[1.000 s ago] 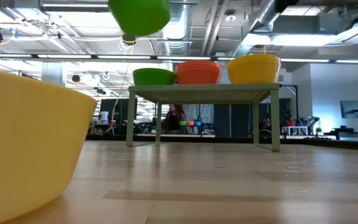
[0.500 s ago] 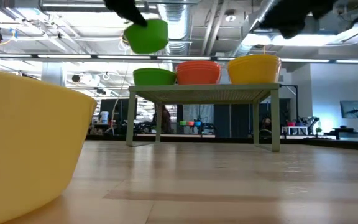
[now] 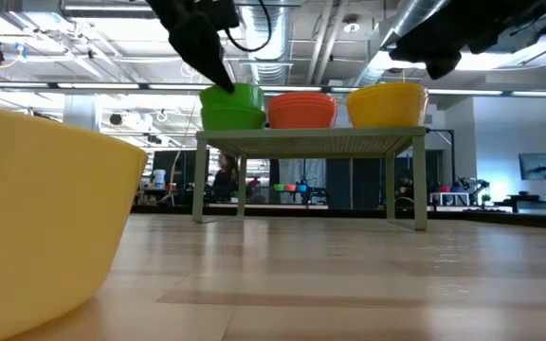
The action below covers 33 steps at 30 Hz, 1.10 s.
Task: Pick & Place Mini bowls
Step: Stack the green bowl on top of the green bowls on the shelf, then adjust the stacked green bowls on the shelf
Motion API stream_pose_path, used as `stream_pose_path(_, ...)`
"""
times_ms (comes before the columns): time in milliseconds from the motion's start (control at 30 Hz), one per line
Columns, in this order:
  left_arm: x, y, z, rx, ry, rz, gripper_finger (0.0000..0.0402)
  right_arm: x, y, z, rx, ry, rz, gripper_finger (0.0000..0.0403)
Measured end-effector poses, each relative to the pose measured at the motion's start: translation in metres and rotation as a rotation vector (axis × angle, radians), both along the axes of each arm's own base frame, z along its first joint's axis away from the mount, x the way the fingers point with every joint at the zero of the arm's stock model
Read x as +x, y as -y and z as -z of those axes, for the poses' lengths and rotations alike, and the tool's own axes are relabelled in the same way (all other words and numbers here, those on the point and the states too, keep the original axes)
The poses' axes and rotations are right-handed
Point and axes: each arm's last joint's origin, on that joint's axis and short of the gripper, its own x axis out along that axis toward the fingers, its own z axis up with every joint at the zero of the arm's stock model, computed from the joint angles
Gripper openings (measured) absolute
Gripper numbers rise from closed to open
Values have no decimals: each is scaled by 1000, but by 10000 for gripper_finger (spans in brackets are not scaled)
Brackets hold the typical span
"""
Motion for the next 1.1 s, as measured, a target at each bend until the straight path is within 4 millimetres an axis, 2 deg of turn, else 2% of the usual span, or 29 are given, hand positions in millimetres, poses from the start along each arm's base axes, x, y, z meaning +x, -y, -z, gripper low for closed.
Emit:
stream_pose_path(433,4,3,4,8,-19,4,17,0,0,0,-3,-3,0,103)
stream_pose_path(733,7,4,6,31,-29,-7,89,0,0,0,-3,-3,-1,103)
stream_pose_path(933,11,18,6,43,-17,36,116,0,0,0,-3,-3,-1,103)
stream_pose_path(1100,11,44,-5,120,24,63,114,0,0,0,-3,-3,-1,103)
